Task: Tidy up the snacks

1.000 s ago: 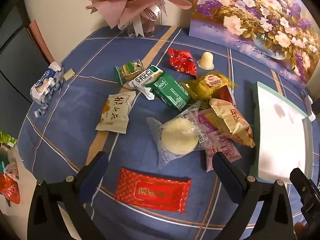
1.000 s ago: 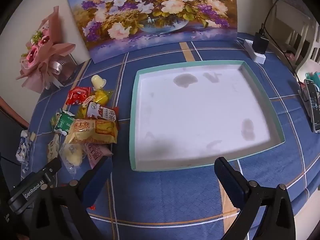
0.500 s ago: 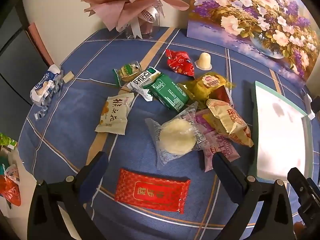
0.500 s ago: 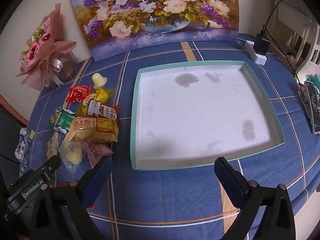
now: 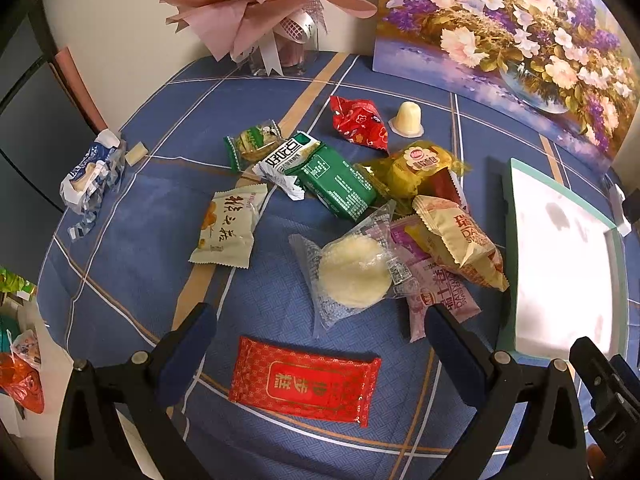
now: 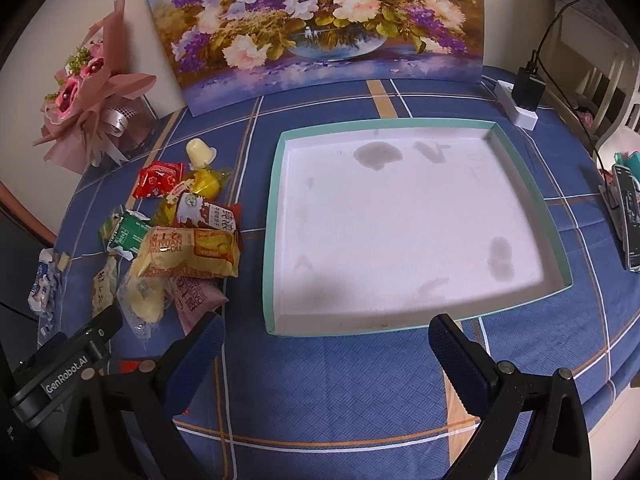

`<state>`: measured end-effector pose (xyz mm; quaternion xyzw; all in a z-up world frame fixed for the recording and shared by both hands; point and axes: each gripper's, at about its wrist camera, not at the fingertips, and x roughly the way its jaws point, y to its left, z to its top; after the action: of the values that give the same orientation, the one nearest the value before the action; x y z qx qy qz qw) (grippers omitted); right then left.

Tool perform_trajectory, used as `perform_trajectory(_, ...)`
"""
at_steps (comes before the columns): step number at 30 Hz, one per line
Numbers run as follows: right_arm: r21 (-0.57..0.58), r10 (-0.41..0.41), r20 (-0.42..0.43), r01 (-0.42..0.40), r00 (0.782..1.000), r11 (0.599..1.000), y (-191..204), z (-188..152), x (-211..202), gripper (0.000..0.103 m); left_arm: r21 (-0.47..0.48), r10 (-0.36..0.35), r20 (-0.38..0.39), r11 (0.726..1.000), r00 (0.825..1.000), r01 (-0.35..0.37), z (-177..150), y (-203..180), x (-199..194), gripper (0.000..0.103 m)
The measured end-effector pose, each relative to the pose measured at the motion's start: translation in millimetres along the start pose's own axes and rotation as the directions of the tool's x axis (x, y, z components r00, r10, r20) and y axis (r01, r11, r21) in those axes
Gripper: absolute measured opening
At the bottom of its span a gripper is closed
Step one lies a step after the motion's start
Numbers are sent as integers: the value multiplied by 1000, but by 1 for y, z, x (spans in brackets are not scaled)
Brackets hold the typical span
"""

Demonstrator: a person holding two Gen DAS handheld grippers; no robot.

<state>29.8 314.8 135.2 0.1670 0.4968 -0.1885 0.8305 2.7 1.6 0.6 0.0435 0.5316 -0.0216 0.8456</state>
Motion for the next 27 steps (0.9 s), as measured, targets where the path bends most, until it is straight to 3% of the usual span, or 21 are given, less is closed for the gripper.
perform_trajectory(27, -4, -14, -18, 14, 1000, 1000, 1, -2, 3, 103, -1, -1, -1, 1000, 1000, 1, -1, 0, 1, 103)
